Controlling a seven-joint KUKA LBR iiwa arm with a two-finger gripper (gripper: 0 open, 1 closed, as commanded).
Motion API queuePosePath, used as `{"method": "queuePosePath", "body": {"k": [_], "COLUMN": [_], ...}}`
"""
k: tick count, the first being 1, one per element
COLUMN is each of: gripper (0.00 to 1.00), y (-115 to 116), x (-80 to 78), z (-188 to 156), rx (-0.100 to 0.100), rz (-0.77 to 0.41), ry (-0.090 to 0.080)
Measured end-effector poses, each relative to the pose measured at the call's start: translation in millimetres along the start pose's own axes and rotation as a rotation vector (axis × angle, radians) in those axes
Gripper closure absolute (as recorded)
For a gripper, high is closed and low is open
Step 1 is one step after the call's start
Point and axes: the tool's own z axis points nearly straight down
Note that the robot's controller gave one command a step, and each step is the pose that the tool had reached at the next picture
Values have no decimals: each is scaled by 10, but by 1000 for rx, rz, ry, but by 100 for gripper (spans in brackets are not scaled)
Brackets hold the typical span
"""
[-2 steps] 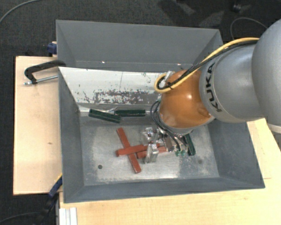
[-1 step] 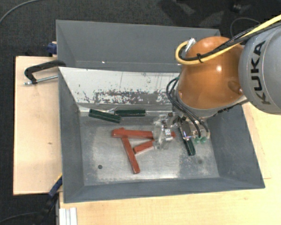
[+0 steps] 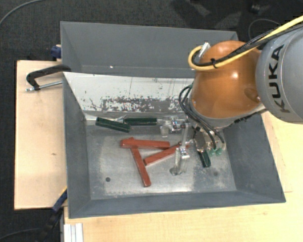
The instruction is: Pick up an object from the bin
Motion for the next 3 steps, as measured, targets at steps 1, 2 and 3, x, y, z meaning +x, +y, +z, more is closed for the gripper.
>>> {"method": "queuePosePath", "body": {"k": [1, 2, 3], "gripper": [0, 0, 0], "y": [666, -749, -1023], "x": [-101, -334, -692], "z": [1482, 1571, 630], "rx": [-2, 4, 6], "rz": [-596, -594, -537], "ry": [9, -2, -11]}}
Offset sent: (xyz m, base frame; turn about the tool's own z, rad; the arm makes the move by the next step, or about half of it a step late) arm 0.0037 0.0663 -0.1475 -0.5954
